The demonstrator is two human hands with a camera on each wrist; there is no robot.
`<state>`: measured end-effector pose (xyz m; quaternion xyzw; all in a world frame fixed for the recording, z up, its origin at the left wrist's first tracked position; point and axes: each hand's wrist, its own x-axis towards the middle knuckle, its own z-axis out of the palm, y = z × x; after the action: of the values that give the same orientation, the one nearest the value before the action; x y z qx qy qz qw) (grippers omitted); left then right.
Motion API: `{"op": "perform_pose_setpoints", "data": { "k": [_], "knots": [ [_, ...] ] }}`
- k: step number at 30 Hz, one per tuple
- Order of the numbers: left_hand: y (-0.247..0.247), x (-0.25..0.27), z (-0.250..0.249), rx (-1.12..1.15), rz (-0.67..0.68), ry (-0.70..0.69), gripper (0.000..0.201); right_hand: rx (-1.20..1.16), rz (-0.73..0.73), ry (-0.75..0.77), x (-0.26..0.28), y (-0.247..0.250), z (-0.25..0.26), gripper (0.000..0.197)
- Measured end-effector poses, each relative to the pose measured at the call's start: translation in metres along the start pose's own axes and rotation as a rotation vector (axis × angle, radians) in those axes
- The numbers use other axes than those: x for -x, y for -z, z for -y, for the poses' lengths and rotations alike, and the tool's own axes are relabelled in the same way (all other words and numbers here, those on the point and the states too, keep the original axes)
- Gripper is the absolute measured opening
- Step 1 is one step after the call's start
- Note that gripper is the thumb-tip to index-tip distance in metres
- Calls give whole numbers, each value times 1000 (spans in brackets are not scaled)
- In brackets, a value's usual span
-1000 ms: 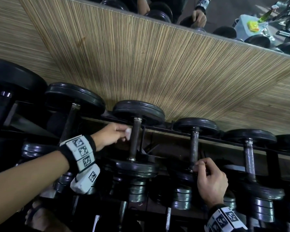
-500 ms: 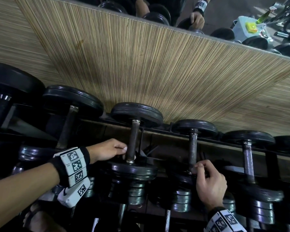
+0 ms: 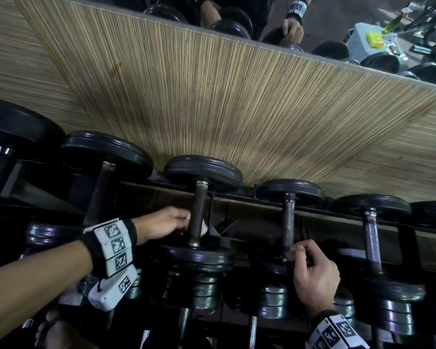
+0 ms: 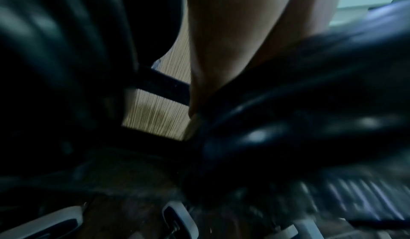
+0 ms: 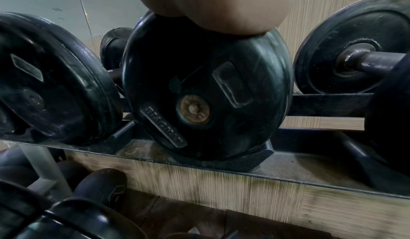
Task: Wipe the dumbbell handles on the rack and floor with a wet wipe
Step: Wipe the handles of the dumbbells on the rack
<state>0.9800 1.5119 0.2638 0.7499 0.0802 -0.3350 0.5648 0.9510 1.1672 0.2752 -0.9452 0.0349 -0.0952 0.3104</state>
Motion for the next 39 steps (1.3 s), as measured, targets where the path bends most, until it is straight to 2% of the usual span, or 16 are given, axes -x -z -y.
{"op": "perform_pose_setpoints", "data": {
  "k": [2, 4, 9, 11, 16, 21, 25, 27, 30, 31, 33, 35, 37, 39],
  "knots": [
    [0, 5, 10, -16, 84, -1, 26, -5, -8, 4, 0, 0, 2, 29],
    [4, 3, 8, -24, 92, 6, 23, -4, -10, 2, 0, 0, 1, 29],
    [15, -15, -27, -47, -173, -82, 23, -1, 0, -9, 0, -3, -5, 30],
    [17, -19, -36, -45, -219, -130, 22, -5, 1, -17, 0, -3, -5, 29],
    [10, -18, -14, -164, -194, -97, 22, -25, 0, -32, 0, 0, 3, 31],
    [-8, 7, 5, -236, -59, -42, 22, -27, -1, -39, 0, 1, 4, 36],
    [-7, 18, 2, -302, -148, 19, 30, -16, 20, -44, 1, 2, 4, 40],
    [-9, 27, -3, -314, -188, 12, 31, 8, 42, -62, 0, 4, 10, 34],
    [-15, 47, -11, -332, -275, -49, 28, 64, 193, -100, -1, 4, 24, 19],
    [-18, 57, -15, -343, -321, -81, 27, 32, 253, -68, -2, 4, 33, 15],
    [-28, 76, -25, -299, -417, -178, 26, -228, 368, 35, -1, 0, 58, 10],
    [-42, 98, -37, -239, -520, -288, 25, -520, 540, 81, 3, -4, 92, 23],
    [-59, 124, -51, -155, -631, -332, 22, -660, 725, 99, 11, -10, 124, 44],
    [-78, 152, -56, -75, -703, -354, 23, -735, 844, 181, 21, -13, 146, 46]
  ]
}}
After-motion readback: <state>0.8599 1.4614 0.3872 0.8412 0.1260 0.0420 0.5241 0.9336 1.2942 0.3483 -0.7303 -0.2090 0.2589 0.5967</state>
